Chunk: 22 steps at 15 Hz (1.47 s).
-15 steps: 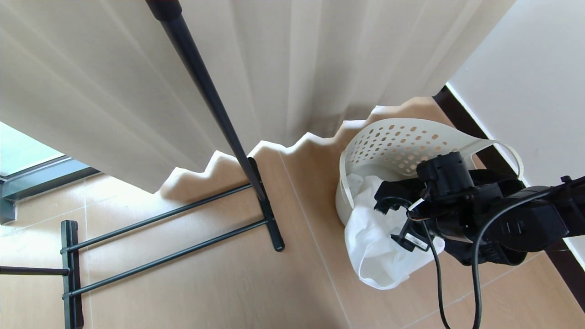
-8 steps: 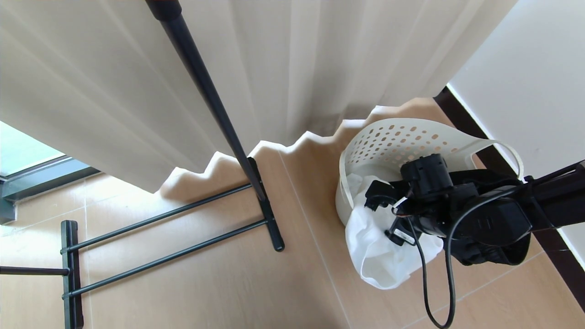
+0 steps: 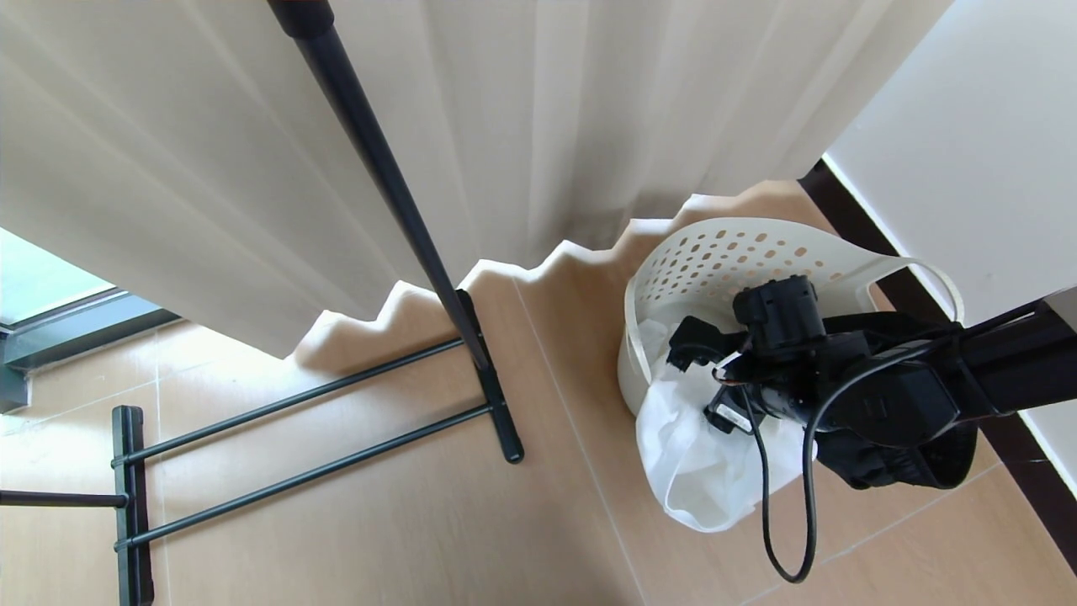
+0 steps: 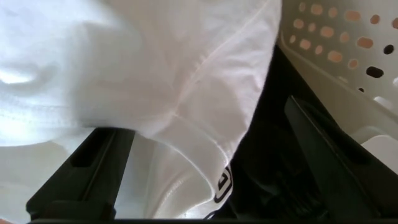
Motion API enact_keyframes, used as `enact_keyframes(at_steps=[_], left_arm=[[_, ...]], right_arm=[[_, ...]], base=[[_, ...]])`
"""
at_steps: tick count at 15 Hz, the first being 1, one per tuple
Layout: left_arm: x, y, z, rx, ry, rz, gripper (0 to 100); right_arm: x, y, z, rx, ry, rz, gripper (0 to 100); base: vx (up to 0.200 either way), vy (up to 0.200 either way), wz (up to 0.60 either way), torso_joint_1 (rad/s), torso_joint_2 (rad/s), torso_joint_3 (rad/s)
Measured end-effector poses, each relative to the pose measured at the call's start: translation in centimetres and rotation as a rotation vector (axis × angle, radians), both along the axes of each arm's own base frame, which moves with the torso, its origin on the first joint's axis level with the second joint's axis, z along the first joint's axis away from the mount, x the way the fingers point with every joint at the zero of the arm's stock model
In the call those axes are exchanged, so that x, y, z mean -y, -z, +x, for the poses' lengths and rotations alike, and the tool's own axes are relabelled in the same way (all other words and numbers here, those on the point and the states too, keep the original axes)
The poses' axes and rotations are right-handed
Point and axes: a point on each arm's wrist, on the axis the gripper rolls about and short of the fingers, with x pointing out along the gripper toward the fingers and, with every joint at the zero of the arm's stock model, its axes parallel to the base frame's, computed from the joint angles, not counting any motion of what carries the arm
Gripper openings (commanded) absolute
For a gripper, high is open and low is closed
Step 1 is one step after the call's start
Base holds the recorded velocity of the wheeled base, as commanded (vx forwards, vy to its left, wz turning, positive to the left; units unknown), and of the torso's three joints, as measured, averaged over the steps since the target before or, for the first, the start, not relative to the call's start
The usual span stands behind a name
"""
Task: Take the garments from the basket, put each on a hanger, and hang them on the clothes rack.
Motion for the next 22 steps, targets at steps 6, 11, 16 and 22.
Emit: enact_keyframes(at_steps=[6, 11, 16, 22], left_arm=[[0.0, 0.0, 0.0, 0.000, 0.001, 0.000, 100], [0.0, 0.0, 0.0, 0.000, 0.000, 0.000, 100], [0.0, 0.0, 0.0, 0.000, 0.001, 0.000, 100], [0.0, 0.0, 0.0, 0.000, 0.000, 0.000, 100]], right_arm=[[0.5, -0.5, -0.7, -0.008, 0.019, -0.022, 100], [1.0, -0.7, -1.8, -0.051, 0.018, -0.041, 100], [1.1, 0.0, -2.2, -0.077, 0.015, -0.051, 100], [0.7, 0.7, -1.4, -0.058, 0.016, -0.042, 100]], base=[[0.000, 0.000, 0.00, 0.000, 0.00, 0.000], [0.000, 0.000, 0.00, 0.000, 0.00, 0.000], [0.000, 0.000, 0.00, 0.000, 0.00, 0.000], [0.000, 0.000, 0.00, 0.000, 0.00, 0.000]])
